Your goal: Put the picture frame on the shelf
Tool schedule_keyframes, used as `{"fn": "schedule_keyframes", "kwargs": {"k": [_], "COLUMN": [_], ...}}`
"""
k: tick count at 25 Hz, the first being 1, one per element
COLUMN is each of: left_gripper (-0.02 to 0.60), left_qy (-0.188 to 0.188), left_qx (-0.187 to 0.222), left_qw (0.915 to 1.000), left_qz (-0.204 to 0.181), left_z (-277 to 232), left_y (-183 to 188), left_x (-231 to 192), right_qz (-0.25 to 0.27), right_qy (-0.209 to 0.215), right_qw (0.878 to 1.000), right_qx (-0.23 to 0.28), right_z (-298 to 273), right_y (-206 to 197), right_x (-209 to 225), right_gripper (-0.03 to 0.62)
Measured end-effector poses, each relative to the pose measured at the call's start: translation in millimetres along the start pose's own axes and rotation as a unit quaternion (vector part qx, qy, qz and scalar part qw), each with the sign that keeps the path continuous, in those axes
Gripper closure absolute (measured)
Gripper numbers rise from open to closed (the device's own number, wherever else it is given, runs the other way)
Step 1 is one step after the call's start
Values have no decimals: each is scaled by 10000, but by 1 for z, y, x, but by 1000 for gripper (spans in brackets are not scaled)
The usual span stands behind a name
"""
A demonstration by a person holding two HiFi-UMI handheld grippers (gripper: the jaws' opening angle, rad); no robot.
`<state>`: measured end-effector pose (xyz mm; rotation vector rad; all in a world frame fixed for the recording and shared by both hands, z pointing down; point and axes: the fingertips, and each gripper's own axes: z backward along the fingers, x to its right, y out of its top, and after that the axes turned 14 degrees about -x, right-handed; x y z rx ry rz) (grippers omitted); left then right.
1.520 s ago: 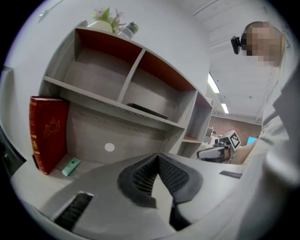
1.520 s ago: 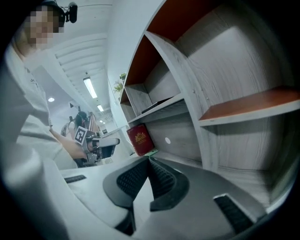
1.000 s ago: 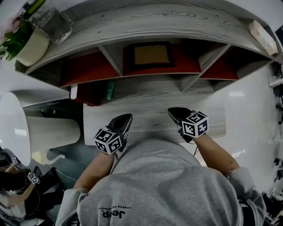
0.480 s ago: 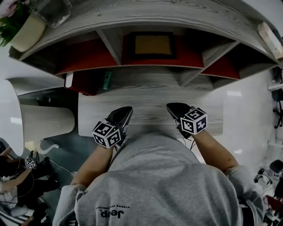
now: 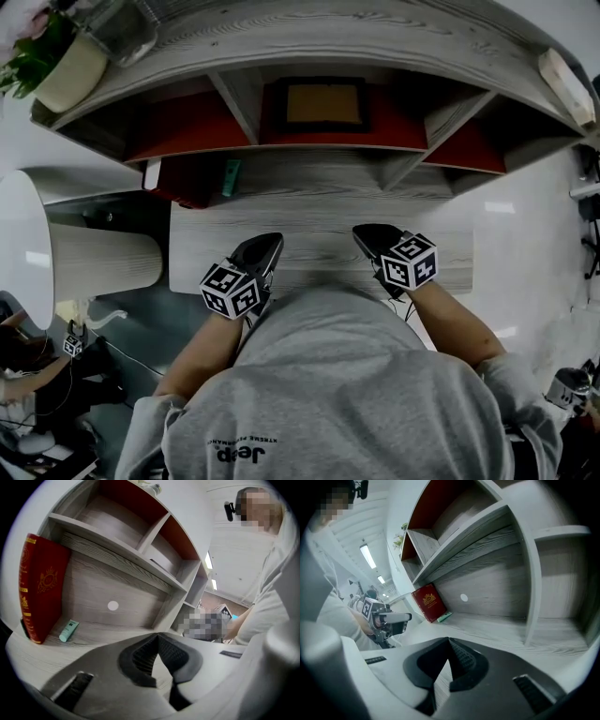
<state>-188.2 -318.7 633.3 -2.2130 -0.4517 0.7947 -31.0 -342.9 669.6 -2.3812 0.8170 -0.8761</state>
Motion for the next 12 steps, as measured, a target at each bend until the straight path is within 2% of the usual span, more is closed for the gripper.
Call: {"fn": "schedule_keyframes", "kwargs": {"k": [12], "left_gripper": [571], "left_qy": [-7], "left_qx": [-2], "left_qw": [10000], "left_qz": [56], "left_z": [-1], "left_y": [-3], "left_x": [2], "right_qz": [53], "right_qy": [-14], "right_qw": [10000], "right_qx": [-3], "right_z": [2], "right_y": [-2], "right_x": [1], "right_gripper": [582]}}
